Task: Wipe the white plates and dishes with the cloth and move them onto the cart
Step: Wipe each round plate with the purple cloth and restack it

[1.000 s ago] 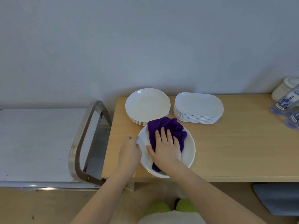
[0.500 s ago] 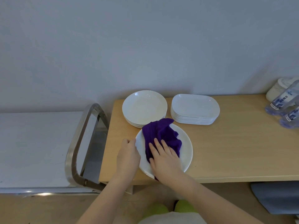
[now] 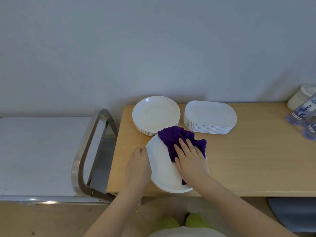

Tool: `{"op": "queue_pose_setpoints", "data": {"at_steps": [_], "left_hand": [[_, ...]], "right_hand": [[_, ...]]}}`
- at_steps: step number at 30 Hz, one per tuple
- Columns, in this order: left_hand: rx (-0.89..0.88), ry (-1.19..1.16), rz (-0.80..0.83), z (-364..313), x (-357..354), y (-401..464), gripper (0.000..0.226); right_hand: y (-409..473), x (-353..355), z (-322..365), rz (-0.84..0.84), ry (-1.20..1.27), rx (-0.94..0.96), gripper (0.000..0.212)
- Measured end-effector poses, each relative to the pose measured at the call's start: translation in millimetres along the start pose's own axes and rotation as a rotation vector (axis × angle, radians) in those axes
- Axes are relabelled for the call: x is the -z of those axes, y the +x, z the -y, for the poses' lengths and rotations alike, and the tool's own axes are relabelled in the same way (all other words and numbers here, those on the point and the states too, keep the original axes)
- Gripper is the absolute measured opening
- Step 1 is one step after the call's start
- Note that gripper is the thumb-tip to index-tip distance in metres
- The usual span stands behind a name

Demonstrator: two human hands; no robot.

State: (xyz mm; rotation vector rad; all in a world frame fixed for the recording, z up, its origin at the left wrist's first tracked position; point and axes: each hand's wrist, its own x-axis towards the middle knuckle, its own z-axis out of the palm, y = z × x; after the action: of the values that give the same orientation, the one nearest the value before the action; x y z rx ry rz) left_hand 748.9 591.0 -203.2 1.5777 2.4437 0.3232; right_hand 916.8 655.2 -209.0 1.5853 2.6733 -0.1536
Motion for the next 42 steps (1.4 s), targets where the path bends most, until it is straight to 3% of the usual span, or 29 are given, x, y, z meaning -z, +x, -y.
{"op": "queue_pose_setpoints", "data": {"at_steps": [7,16,21,24,35,40,42], "left_hand": [[0.042,-0.16,0.046,2,2,9,0.042],[0.021,-0.198,0.003,-1,7,3,0.034],[0.078,-0.187,0.064,-2,8,6,0.036],[0.101,-0.201,0.089,-2,8,7,0.033],[0.118,-0.206,0.084,-7,9,6,0.029],[0.133,-0.199,0.095,-12,12,4,0.03],[0.141,-0.199,0.101,-13,14,4,0.029]], "right_hand": [[26,-5,30,0.003,0.126,-0.091,0.053],[22,-4,73,0.029,0.154,0.068,0.056],[29,-4,55,0.098,0.045,0.033,0.066],[34,-3,33,0.09,0.014,-0.037,0.06],[3,11,-15,0.11,-0.038,0.042,0.069],[5,13,-18,0.0,-0.008,0.043,0.041],[8,15,-22,-0.019,-0.045,0.026,0.044]]}}
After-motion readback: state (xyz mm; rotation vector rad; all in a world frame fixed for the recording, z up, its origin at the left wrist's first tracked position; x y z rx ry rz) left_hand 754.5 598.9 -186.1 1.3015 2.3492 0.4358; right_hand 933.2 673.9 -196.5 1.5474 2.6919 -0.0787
